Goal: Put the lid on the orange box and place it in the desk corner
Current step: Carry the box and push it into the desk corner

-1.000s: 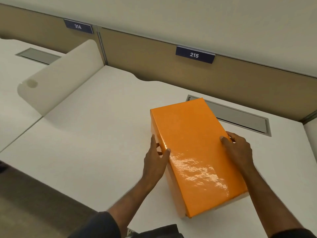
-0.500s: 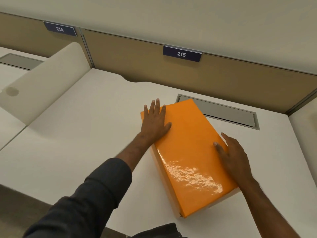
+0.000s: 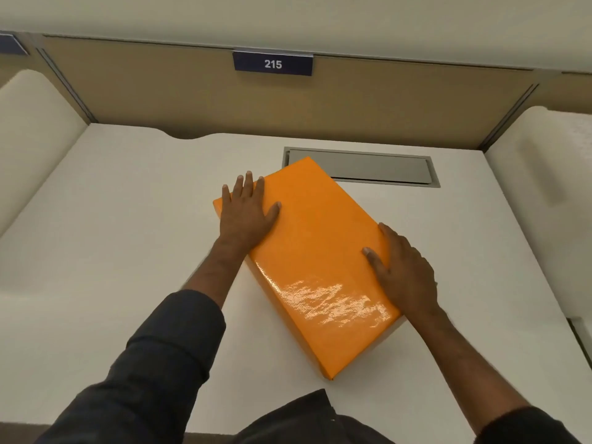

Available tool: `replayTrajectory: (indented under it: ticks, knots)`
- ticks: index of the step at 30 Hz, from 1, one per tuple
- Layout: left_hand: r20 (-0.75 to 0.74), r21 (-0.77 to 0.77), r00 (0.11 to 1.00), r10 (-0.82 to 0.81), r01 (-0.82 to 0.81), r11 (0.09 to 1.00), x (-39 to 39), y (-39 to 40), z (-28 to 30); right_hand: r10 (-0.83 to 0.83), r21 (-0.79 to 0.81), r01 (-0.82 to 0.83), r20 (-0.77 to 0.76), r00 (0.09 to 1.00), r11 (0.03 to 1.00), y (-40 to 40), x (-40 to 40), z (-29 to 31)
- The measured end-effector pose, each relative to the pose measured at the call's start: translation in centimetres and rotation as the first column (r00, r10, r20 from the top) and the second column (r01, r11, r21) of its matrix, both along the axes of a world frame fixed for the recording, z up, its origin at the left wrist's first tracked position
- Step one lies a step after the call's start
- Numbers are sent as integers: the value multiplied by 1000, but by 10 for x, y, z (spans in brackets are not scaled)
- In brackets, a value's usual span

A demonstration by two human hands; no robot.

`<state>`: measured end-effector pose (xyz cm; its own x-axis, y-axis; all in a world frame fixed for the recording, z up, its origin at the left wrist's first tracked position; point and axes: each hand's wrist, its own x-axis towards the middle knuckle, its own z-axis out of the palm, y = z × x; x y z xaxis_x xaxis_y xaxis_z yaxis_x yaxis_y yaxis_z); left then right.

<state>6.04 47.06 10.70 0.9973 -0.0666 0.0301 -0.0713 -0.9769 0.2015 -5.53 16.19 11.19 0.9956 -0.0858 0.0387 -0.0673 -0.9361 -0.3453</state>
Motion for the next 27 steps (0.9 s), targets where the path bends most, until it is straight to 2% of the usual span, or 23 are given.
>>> replayTrajectory:
  ticks: [9,13,19,23,27]
  knots:
    - [18,-14,1000,-3,3,1000,2,0,-4,-16,14,16,18,1000,1000,-1,0,-3]
    - [76,-35,997,-8,11,999,0,3,-3,-20,5,19,27,999,1000,-3,1,-7]
    - [130,-235,986,105,-72,969,-55,-9,1,-2,3,2,10,1000,1000,-3,2,-5]
    - [127,-495,966,227,-137,858,-109,-31,6,26,143,-13,-90,996,990,-13,10,-4]
    - [-66,-724,926,371,-300,621,-151,-51,3,123,356,-43,-203,971,933,-27,36,3]
